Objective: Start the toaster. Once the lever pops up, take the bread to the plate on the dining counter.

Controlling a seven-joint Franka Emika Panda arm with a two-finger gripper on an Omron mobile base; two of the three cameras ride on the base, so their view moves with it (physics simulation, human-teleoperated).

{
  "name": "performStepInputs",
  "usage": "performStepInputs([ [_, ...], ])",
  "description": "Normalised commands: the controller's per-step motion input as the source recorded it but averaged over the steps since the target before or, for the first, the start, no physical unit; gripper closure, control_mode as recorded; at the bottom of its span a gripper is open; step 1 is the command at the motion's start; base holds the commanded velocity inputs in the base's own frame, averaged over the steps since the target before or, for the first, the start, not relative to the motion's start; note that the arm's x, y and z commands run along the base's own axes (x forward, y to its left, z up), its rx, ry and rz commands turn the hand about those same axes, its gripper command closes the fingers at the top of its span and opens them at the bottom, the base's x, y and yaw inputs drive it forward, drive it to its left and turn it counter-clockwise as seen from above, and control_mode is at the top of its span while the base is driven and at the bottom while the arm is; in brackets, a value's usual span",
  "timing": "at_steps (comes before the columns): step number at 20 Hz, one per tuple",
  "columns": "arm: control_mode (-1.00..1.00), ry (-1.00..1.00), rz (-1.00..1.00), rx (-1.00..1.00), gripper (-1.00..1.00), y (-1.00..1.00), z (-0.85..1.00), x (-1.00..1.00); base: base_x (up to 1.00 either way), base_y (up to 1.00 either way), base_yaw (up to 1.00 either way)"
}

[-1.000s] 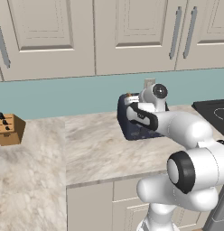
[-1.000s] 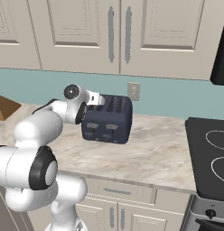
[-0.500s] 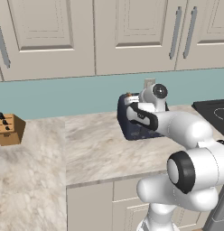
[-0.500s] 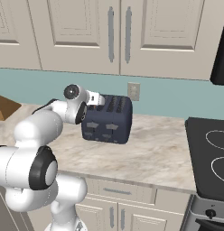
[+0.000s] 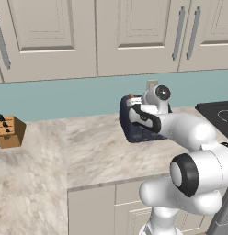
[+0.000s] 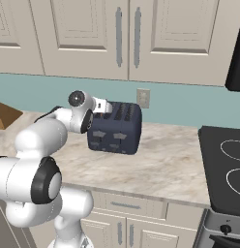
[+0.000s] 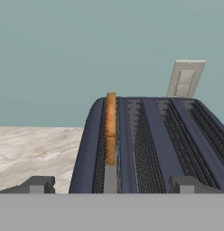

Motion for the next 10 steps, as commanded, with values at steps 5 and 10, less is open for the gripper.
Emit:
performStepInputs([
  [5, -1.00, 0.00, 0.00, 0.00, -1.00, 0.00, 0.00, 0.00, 0.00, 0.00, 0.00],
  [10, -1.00, 0.00, 0.00, 0.00, -1.00, 0.00, 0.00, 0.00, 0.00, 0.00, 0.00],
])
